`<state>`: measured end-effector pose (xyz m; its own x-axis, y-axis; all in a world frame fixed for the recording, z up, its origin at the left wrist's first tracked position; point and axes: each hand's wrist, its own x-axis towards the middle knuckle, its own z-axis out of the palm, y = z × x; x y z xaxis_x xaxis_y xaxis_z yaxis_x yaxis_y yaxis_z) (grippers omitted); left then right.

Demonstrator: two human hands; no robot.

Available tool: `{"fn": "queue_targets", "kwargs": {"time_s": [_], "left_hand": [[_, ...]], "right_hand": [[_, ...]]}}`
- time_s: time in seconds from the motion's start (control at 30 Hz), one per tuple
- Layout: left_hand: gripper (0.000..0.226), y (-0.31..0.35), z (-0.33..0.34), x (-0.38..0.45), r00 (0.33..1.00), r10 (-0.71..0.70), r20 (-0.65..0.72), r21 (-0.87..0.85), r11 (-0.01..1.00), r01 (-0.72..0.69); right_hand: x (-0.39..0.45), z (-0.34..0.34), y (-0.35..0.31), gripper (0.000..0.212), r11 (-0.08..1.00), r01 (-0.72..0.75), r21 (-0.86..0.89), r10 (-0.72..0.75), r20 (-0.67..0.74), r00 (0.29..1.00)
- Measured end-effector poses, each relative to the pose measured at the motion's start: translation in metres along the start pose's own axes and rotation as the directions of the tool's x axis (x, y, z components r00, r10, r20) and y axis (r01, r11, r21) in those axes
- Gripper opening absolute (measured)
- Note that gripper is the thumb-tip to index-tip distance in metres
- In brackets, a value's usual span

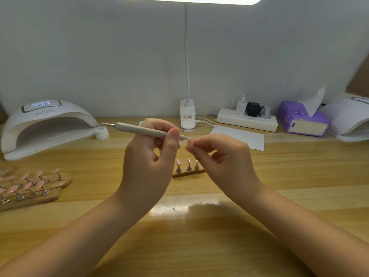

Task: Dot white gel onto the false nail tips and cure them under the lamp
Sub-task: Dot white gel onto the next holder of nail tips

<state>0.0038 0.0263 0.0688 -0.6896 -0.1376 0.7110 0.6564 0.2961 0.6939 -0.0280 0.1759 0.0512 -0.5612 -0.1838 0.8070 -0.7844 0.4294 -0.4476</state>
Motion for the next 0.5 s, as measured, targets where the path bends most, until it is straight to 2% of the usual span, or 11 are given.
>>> {"fn": "queue_targets", "kwargs": {"time_s": [0.5], "left_hand": [[0.006,0.0014,-0.0009,-0.0003,1.0,0.018,-0.016,0.008,1.0,-0.018]], "right_hand": [[0.0006,-0.0005,-0.0004,0.012,1.0,0.014,0.0,-0.014,0.0,1.0]]}}
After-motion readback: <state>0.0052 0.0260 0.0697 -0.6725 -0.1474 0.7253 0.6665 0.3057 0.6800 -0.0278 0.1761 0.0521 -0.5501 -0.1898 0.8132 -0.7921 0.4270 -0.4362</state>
